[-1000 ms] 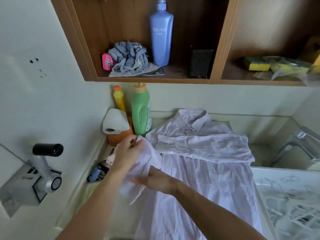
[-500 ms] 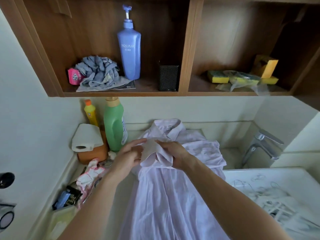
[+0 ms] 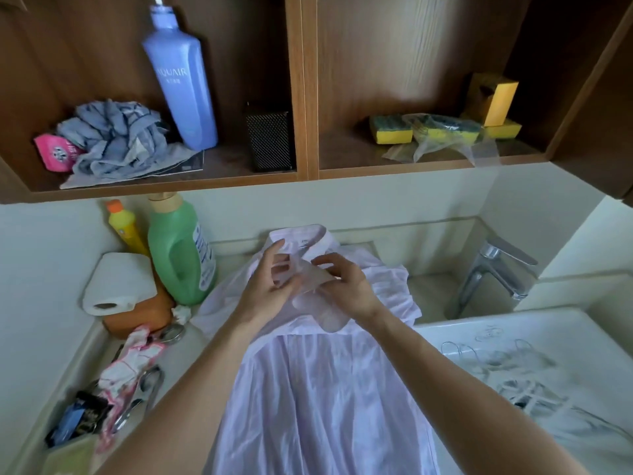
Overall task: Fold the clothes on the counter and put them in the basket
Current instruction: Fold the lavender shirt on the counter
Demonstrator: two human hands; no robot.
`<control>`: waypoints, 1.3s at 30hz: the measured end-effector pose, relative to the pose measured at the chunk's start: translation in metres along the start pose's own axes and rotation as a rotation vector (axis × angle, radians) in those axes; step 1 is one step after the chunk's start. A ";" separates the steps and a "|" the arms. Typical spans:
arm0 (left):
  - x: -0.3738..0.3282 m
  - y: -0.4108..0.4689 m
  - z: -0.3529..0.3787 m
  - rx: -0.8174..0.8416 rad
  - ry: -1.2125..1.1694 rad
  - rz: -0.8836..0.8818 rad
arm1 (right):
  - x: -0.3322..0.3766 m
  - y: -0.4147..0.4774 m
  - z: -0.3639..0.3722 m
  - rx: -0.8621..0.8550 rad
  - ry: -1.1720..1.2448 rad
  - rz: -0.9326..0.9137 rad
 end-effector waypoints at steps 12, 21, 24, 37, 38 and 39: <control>0.113 -0.022 -0.046 -0.173 1.158 0.204 | 0.000 0.050 -0.032 0.029 0.855 0.503; 0.124 -0.018 -0.102 -0.115 1.208 0.314 | -0.052 0.064 -0.082 -0.185 0.449 0.330; 0.141 -0.022 -0.091 0.168 1.130 0.278 | -0.104 0.066 -0.101 -0.275 -0.072 0.372; 0.133 -0.001 -0.001 0.130 0.941 0.260 | -0.145 0.045 -0.113 -0.517 -0.360 0.102; 0.137 -0.001 0.002 0.152 0.968 0.226 | -0.143 0.046 -0.116 -0.539 -0.359 0.089; 0.144 0.001 0.004 0.170 0.989 0.192 | -0.148 0.053 -0.118 -0.553 -0.347 0.127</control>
Point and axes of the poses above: each hand's wrist, its own y-axis towards the middle knuckle, its own z-axis out of the palm, x = y × z, the point moved 3 cm from there along y, towards the middle knuckle, and after that the axes turned 10 degrees about -x, right-handed, at the moved point
